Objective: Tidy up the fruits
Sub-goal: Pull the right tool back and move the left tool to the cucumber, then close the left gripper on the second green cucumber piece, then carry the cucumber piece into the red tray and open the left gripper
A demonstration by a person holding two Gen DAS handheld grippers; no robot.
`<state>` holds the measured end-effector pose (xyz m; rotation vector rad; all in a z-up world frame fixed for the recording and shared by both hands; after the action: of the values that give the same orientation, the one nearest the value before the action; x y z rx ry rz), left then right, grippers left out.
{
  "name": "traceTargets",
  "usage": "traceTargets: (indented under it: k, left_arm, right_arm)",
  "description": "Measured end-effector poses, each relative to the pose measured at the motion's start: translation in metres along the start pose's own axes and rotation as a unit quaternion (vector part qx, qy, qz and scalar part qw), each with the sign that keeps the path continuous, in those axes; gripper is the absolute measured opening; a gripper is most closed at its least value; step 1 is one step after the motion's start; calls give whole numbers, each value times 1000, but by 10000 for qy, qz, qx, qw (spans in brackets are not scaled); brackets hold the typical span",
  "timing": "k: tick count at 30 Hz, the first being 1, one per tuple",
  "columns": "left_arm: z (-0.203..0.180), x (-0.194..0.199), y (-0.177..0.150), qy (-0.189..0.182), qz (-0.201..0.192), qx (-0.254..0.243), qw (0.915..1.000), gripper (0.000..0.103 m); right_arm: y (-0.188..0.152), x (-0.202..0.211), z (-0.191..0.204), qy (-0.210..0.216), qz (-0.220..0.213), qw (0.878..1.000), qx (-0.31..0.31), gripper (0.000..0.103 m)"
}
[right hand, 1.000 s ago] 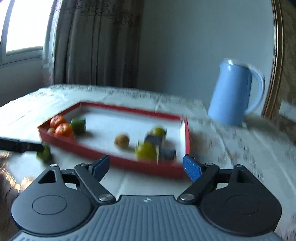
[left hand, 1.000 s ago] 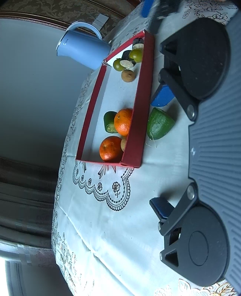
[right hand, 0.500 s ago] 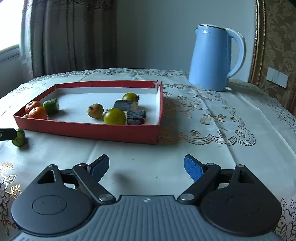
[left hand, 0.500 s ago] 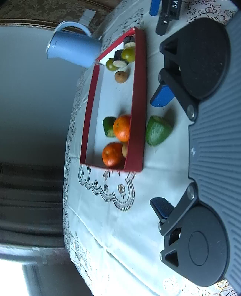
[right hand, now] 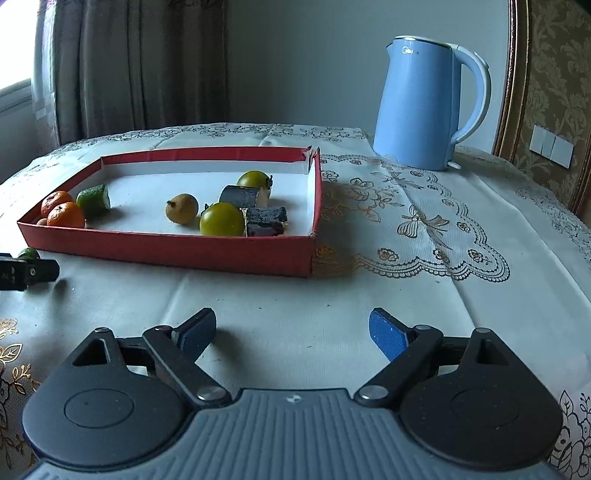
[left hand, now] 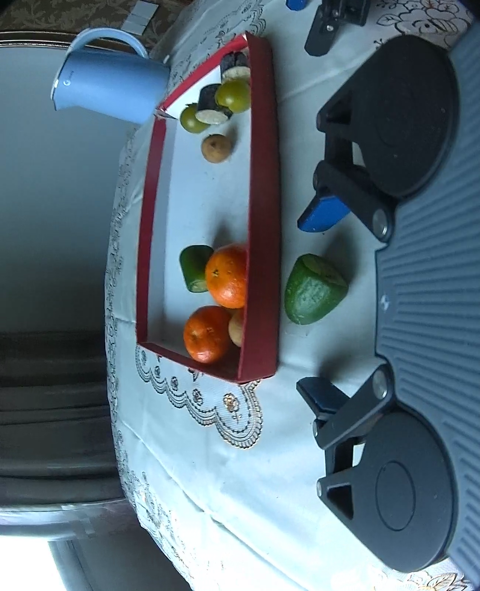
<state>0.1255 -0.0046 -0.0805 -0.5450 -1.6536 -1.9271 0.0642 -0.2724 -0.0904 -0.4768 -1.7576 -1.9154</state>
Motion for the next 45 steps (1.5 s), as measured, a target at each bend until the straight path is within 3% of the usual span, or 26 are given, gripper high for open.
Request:
traceTargets:
  k: [4,6,11,27,37,45]
  left_arm:
    - [0,0,-1,55,-48,-30,10000,72]
    - [3,1,0,73,-71,-7,9999,57]
    - [0,7,1,-69,-116,-70,9999,35]
    - [-1,17,4,-60,-241,-174,9995,35]
    - [-2,32,52,-336,-765,-76,9965,35]
    - [-32,9,70,-547,-754,-328,9951,35]
  right_arm:
    - [0,0,-4,-9,4,9999,-117,95]
    - [0,0,-5,3,18,9999,-154,95]
    - [-1,0,-5,1,27,9999,-162,96]
    - [-1,-1,-7,8,47,9997,-218,99]
    - [-1,-1,-8,15,51,9997,-235,100]
    - [-2,-1,-8,18,54,9997,-242,100]
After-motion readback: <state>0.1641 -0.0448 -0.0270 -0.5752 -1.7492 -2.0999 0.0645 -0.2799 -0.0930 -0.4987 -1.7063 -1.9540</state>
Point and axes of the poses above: each gripper's, at about its wrist camera, not at the fingertips, and x roughly against the way its jaws point, z to its left, y to its top, the point moved 6 cm from there along -x, roughly the way its jaws point, and after that the axes turned 15 degrees about y, right-handed, at the moved point
